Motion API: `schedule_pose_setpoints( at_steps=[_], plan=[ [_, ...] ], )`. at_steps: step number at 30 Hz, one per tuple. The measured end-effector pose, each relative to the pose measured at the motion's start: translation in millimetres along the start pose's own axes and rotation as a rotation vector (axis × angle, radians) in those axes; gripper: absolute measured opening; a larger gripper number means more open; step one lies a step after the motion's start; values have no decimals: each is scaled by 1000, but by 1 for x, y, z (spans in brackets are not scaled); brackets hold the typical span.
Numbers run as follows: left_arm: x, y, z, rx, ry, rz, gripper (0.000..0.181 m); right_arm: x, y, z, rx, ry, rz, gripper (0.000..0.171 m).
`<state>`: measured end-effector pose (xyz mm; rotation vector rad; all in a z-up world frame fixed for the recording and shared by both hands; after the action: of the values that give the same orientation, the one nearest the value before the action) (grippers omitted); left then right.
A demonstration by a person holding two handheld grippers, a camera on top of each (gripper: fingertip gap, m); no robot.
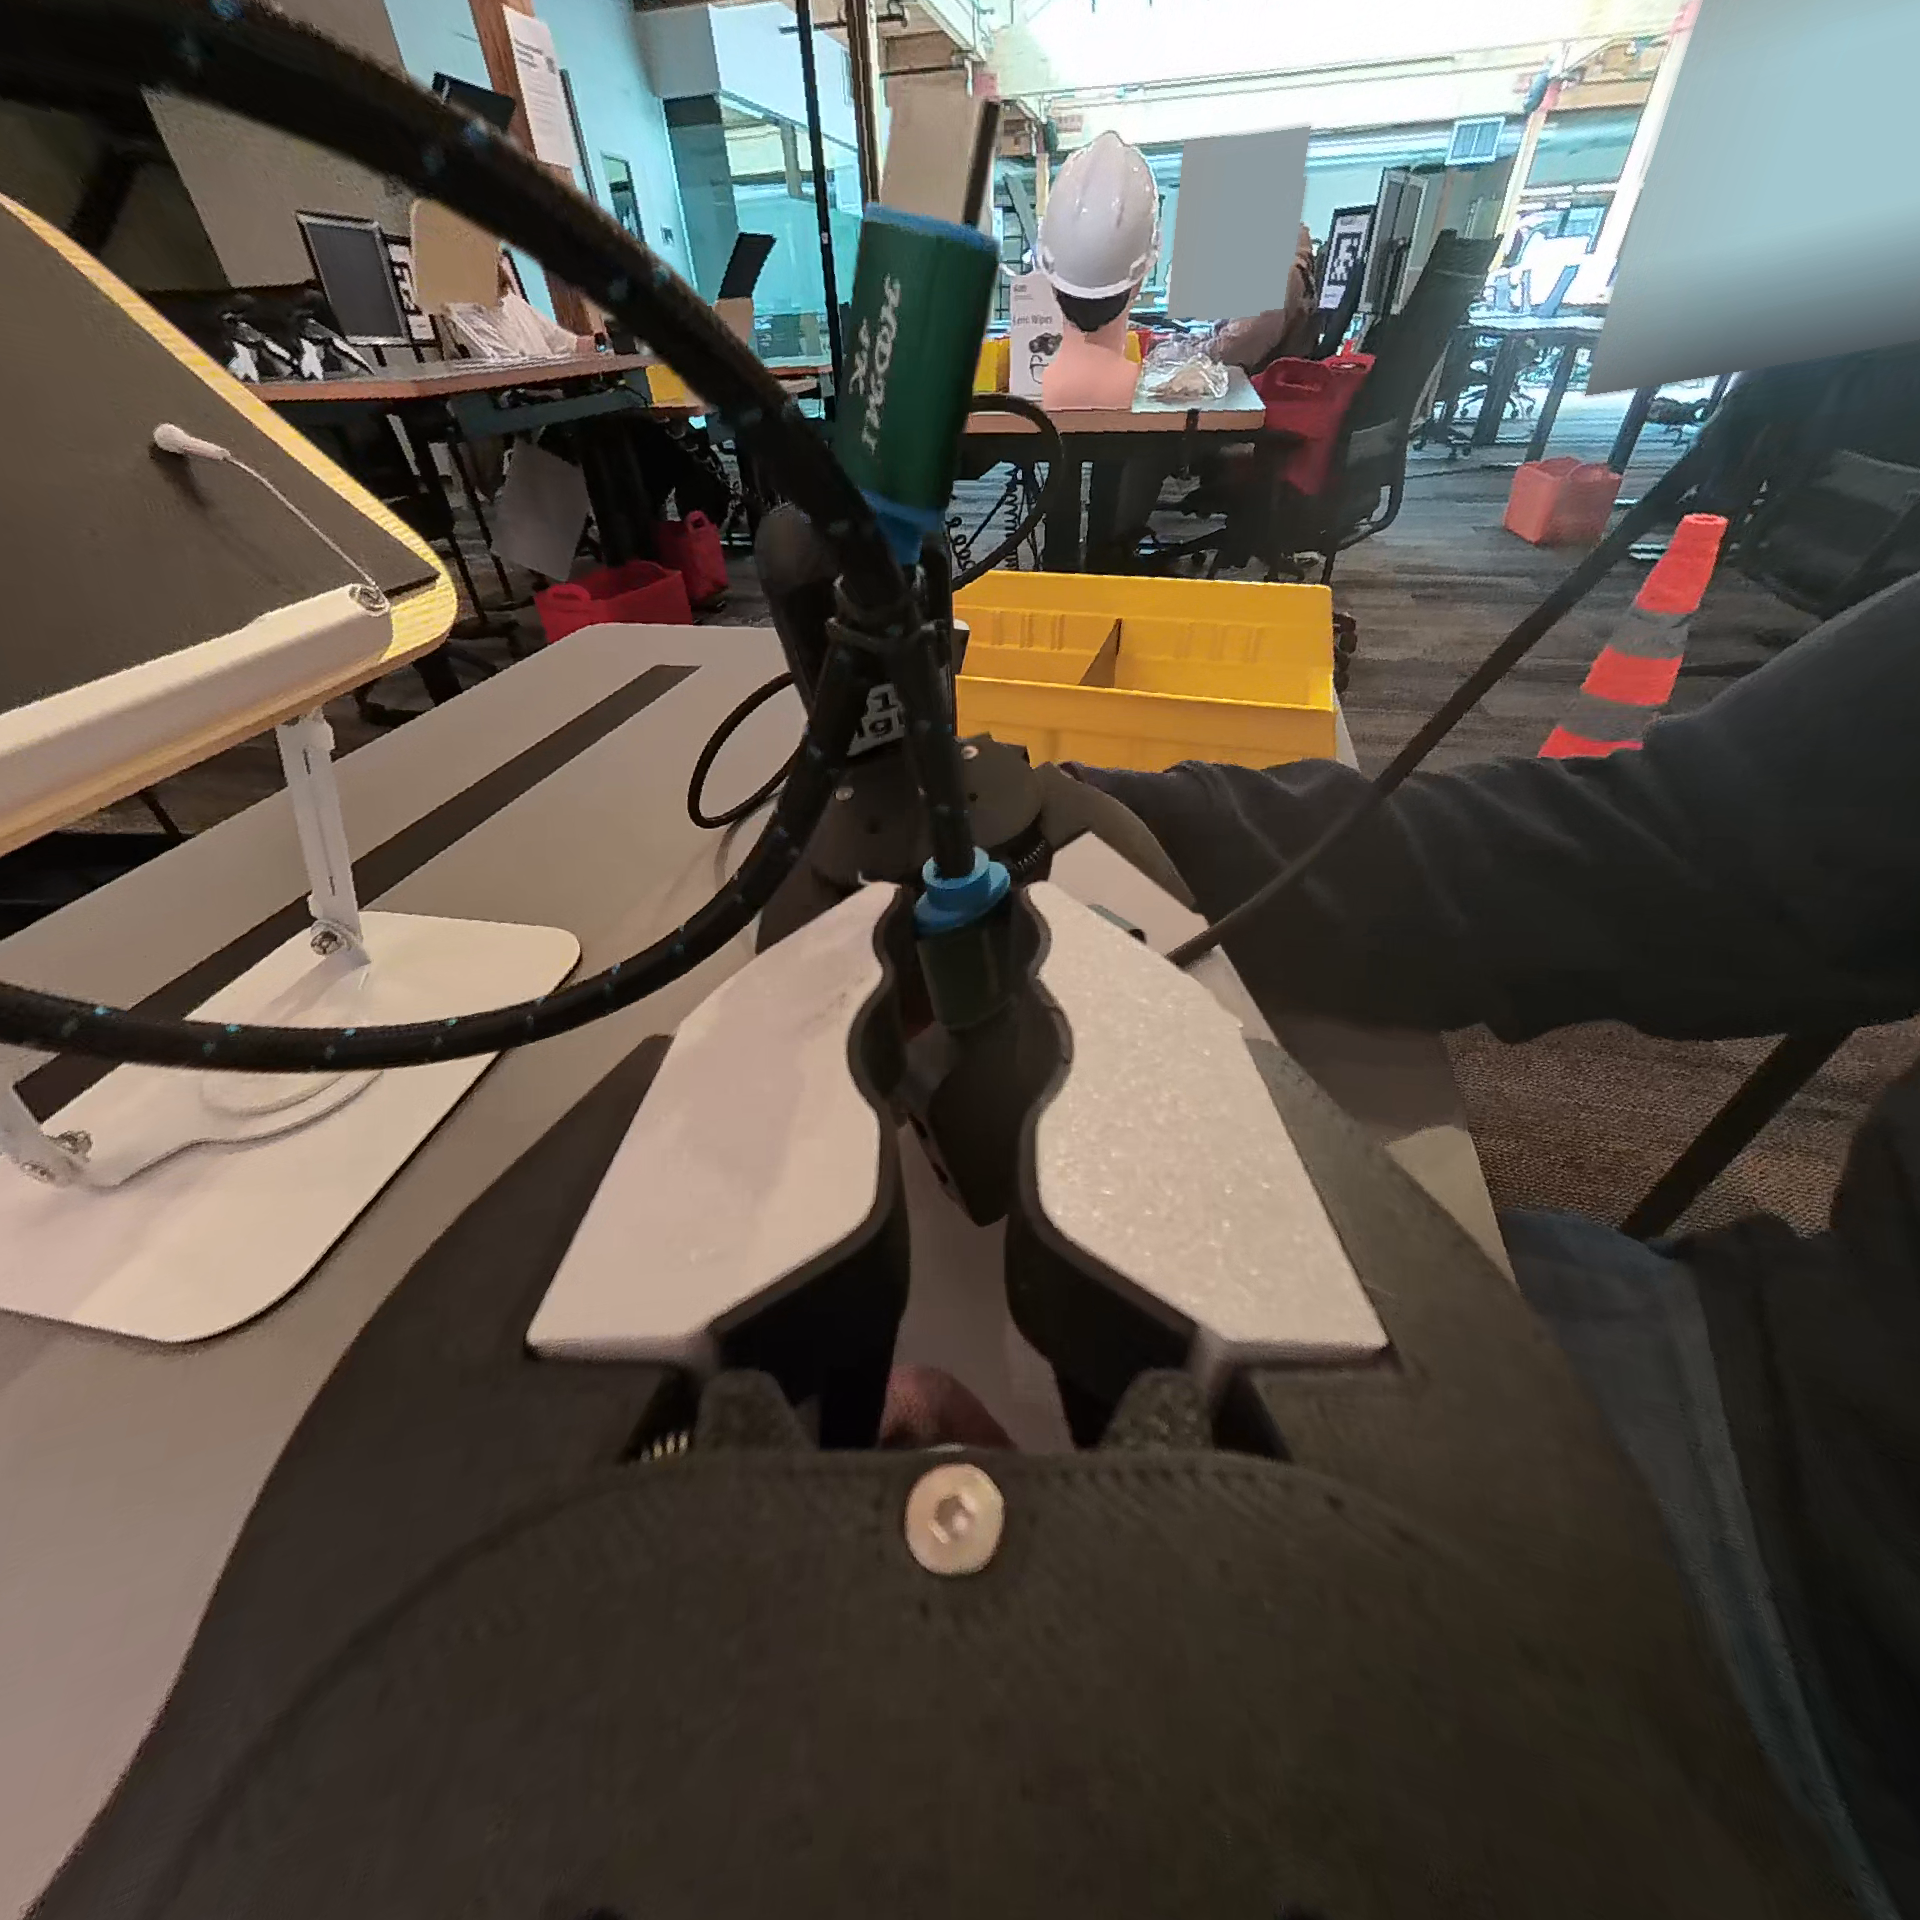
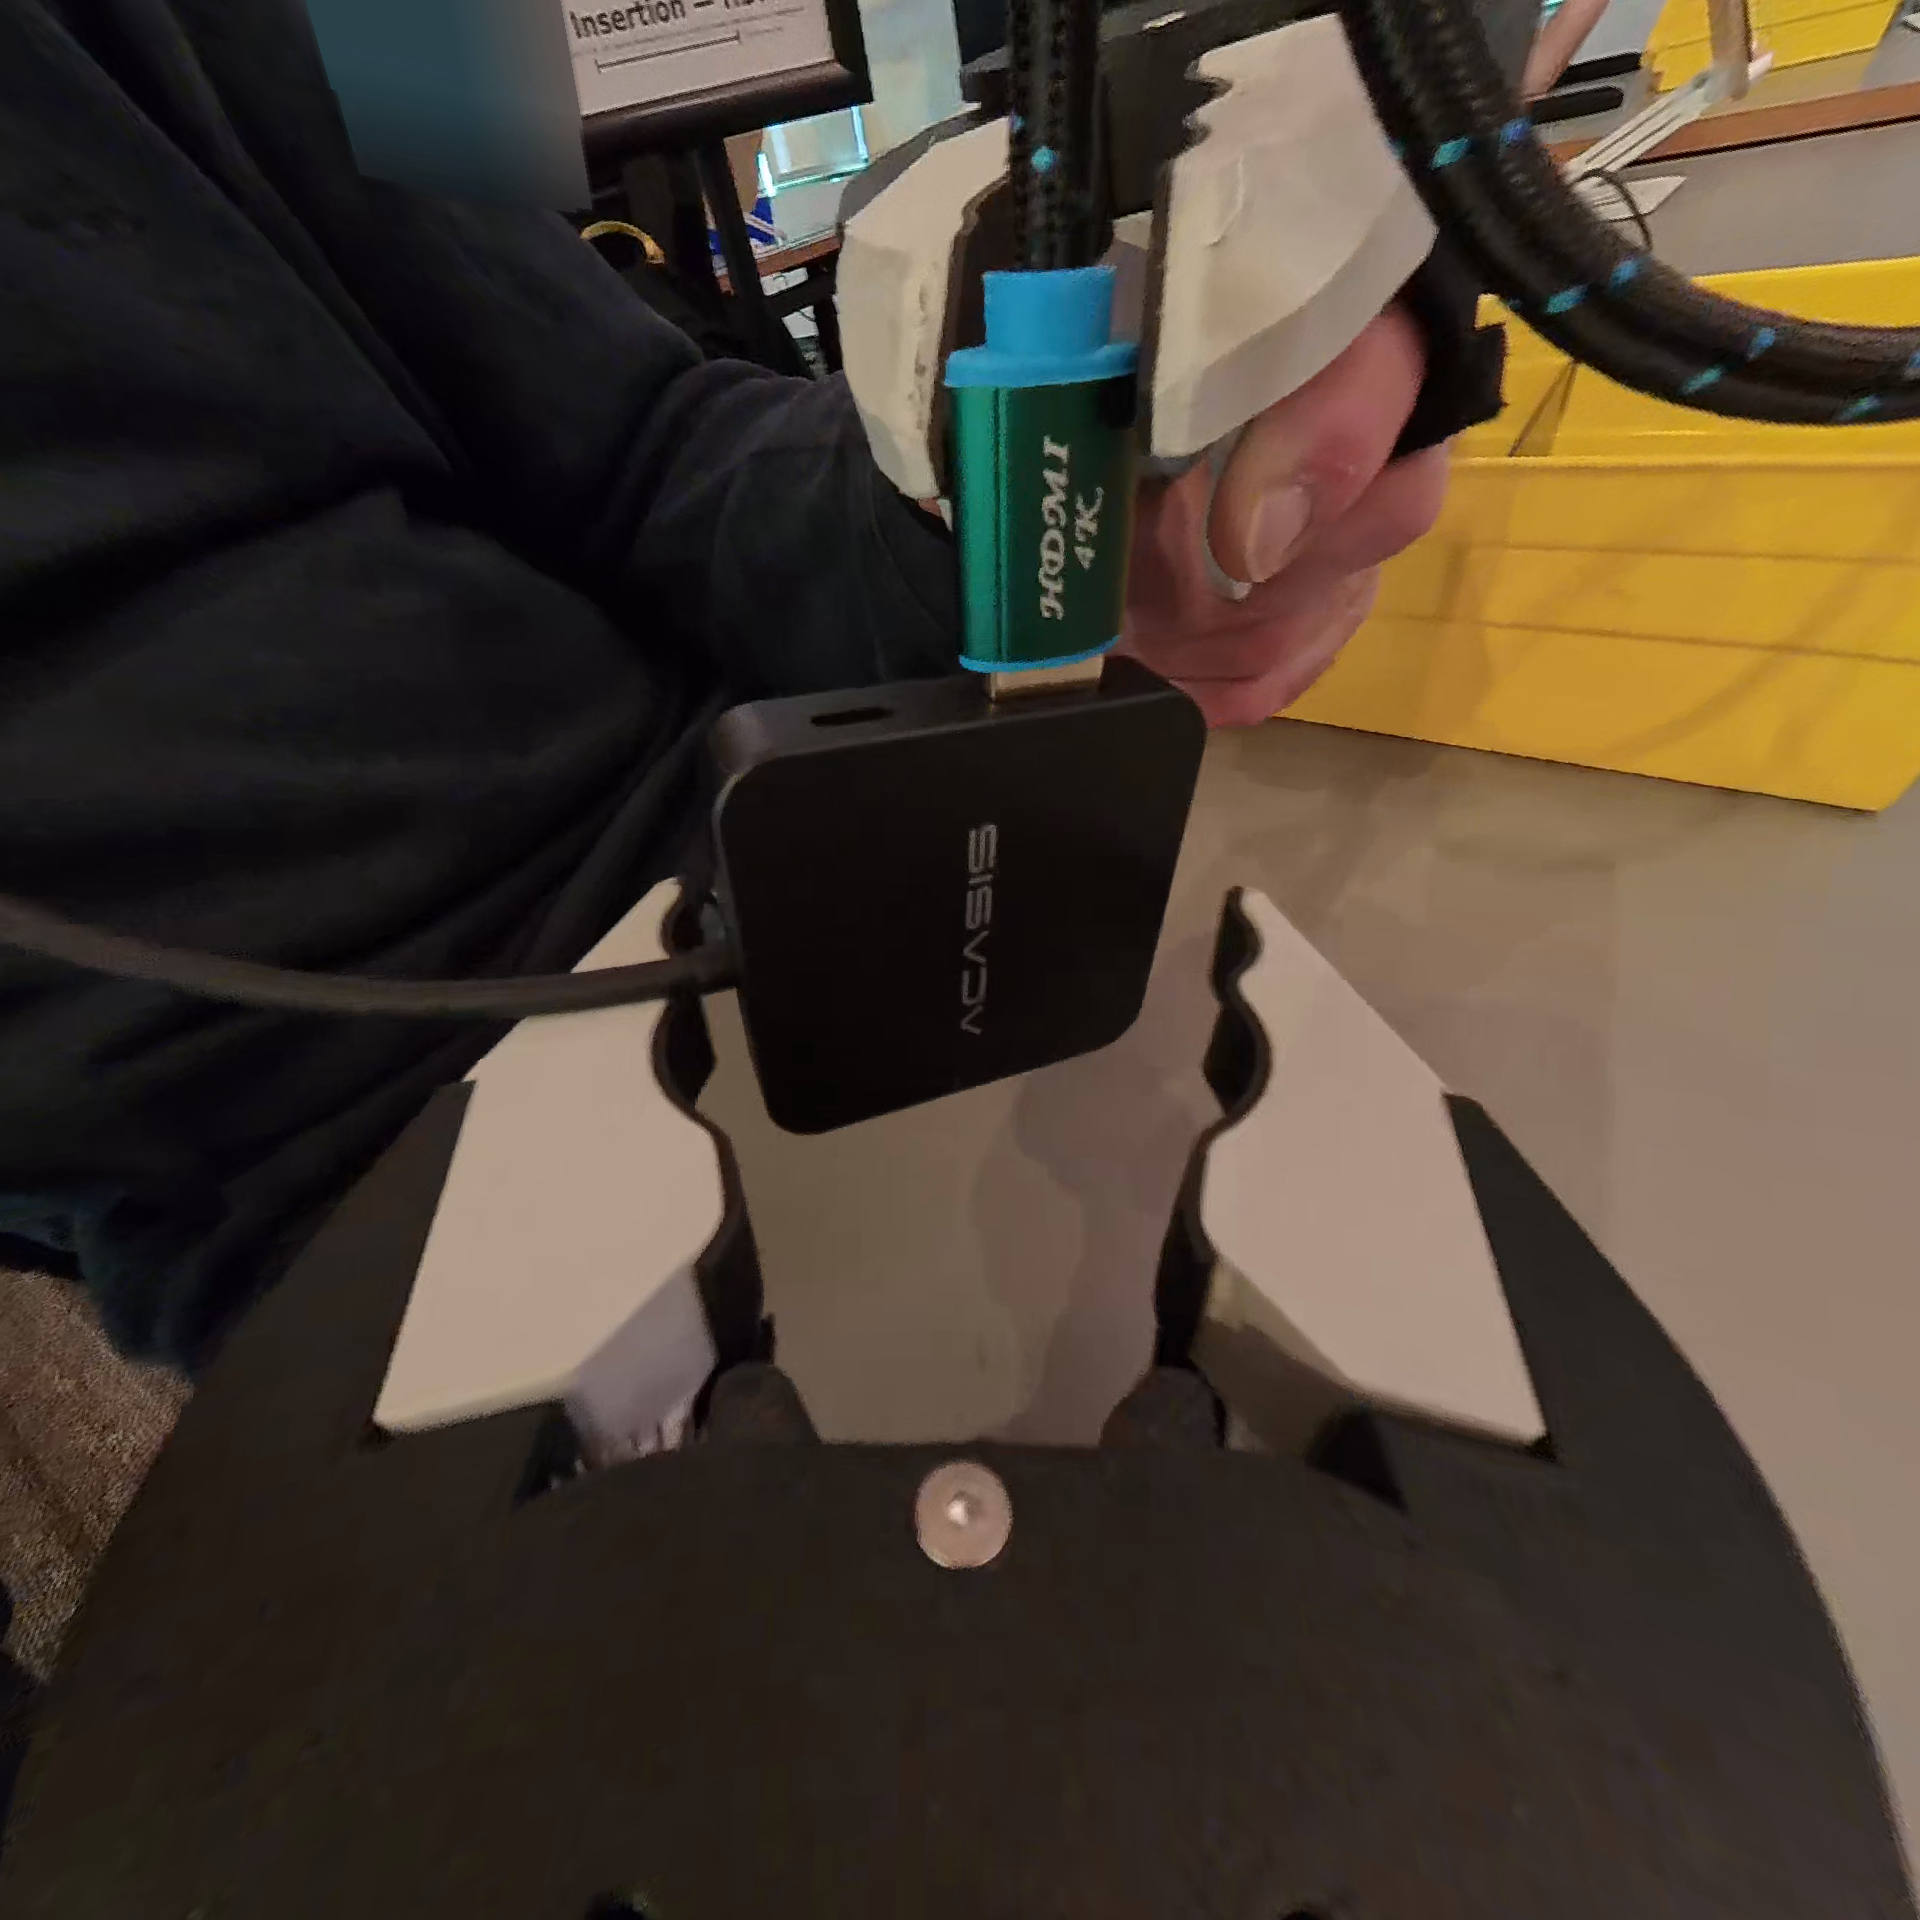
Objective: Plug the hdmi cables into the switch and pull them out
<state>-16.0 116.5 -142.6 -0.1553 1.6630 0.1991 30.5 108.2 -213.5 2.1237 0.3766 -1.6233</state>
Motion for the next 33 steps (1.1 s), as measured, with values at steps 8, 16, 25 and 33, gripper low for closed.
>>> schedule_pose_setpoints(
  at_steps=[8,16,25,33],
  plan=[
    [-2,2,-4,-11,-2,11,17,-3,-3,0,32,12,-46,74],
    [7,6,-9,-83,83,-1,30,10,-24,-13,312,244,-120,73],
    [31,17,-5,-231,289,1,20,22,-35,-19,478,467,-167,73],
    [39,17,-8,-207,395,14,23,23,-34,-24,512,518,-190,73]
  ],
)
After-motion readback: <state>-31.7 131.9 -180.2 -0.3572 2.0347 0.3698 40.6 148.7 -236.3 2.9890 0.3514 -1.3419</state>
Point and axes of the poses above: each gripper's, where its closed fingertips meet, z out along the fingers, x out of its underside, y = z × x across the jaws, the point moved 4 cm from there along -z, back along the fingers, and after that the axes turned 1 degree about -x, right-handed, at the moved point
